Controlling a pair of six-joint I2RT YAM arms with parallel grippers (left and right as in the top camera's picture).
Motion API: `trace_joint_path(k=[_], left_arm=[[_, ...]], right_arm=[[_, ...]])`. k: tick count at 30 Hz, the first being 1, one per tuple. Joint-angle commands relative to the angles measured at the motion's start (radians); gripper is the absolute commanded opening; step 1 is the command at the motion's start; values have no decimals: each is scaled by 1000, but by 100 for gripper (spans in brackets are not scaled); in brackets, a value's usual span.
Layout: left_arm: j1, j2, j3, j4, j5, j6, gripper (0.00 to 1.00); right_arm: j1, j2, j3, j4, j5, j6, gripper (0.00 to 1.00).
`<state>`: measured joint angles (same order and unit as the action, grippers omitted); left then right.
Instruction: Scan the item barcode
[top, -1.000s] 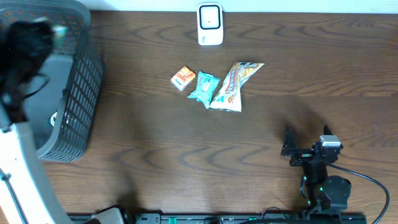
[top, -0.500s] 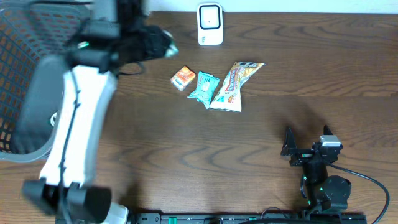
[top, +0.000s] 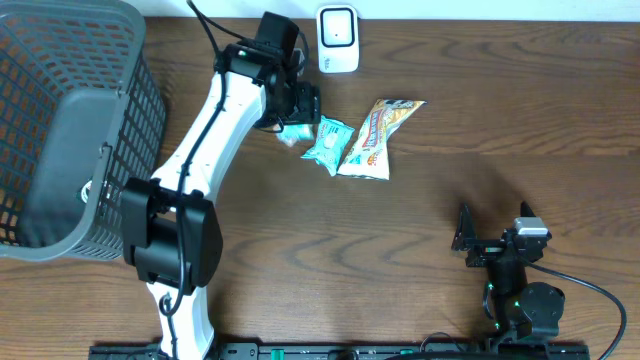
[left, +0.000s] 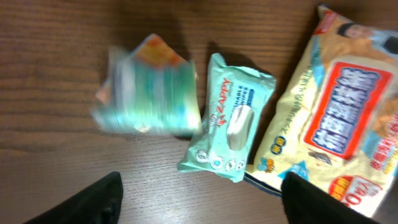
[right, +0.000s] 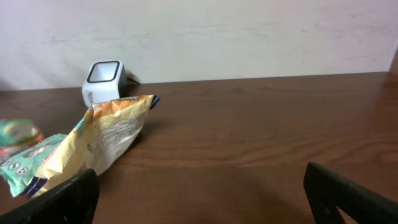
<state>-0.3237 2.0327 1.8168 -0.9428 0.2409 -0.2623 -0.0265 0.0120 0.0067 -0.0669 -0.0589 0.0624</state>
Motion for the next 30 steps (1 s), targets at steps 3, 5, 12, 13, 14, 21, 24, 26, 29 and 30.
trace_joint_path(k=[3,5,12,13,14,21,24,26,29,30], left_arm=[[6,-19,19,-6,-19,11,87],[14,-39,24,-5,-22,42,87],[72,-174,27,-6,-276,56,92],[83,-195,27,-6,-308,56,94],[97,-222,27,-5,-339,56,95],[256,-395,27,37,-396,79,95],[398,-461,27,43,-448,77,96],[480,-472,27,34,-472,17,100],[611,-467,23,-14,-478,-116,98],[649,-463,18,-31,-478,-163,98]], right_arm=[[8,-6,-1,-4,0,-12,99],[8,-6,-1,-4,0,-12,99],[8,-6,-1,-4,0,-12,99],[8,-6,-1,-4,0,-12,99],[8,-6,-1,-4,0,-12,99],[8,-6,-2,-4,0,-12,99],[8,-6,-1,-4,0,-12,99],[8,-6,-2,-4,0,-12,99],[8,-6,-1,-4,0,-12,99],[8,-6,-1,-4,0,-12,99]])
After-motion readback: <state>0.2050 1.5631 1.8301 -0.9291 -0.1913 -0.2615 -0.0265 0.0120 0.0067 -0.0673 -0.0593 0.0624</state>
